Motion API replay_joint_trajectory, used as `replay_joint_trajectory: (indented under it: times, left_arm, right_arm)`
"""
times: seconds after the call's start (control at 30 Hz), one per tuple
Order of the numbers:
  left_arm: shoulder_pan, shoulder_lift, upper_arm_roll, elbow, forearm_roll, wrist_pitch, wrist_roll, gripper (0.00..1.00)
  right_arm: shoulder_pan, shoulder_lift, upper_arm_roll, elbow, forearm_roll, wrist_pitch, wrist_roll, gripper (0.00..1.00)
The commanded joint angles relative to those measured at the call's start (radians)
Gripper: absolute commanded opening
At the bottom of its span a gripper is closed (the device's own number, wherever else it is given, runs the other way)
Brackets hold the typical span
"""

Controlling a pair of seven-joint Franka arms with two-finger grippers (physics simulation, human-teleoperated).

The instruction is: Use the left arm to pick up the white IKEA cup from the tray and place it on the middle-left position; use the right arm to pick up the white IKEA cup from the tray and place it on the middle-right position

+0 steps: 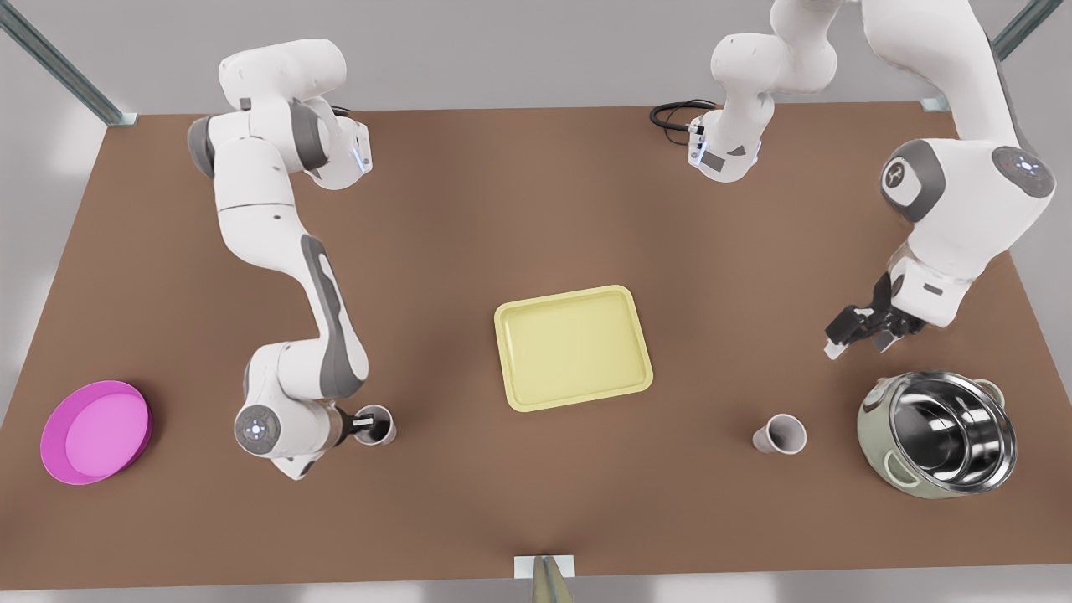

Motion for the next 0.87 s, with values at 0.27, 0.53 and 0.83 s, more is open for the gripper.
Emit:
replay_joint_trajectory:
  times: [0.27, 0.53, 0.83]
  left_arm:
    - [-0.025, 0.062, -0.007, 0.172, 0.038, -0.492, 0.174, 1.0]
    - [-0.025, 0.063, -0.007, 0.172, 0.038, -0.49, 0.174, 1.0]
    - [-0.025, 0.063, -0.008, 0.172, 0.038, -0.49, 0.172, 1.0]
  right_arm:
    - [0.001, 0.008, 0.002, 0.001, -0.017, 0.029, -0.342, 0.53]
    - [0.001, -0.028, 0.008, 0.001, -0.01, 0.001, -0.322, 0.9]
    - [-0.011, -0.512, 0.011, -0.09, -0.206, -0.491, -0.127, 1.0]
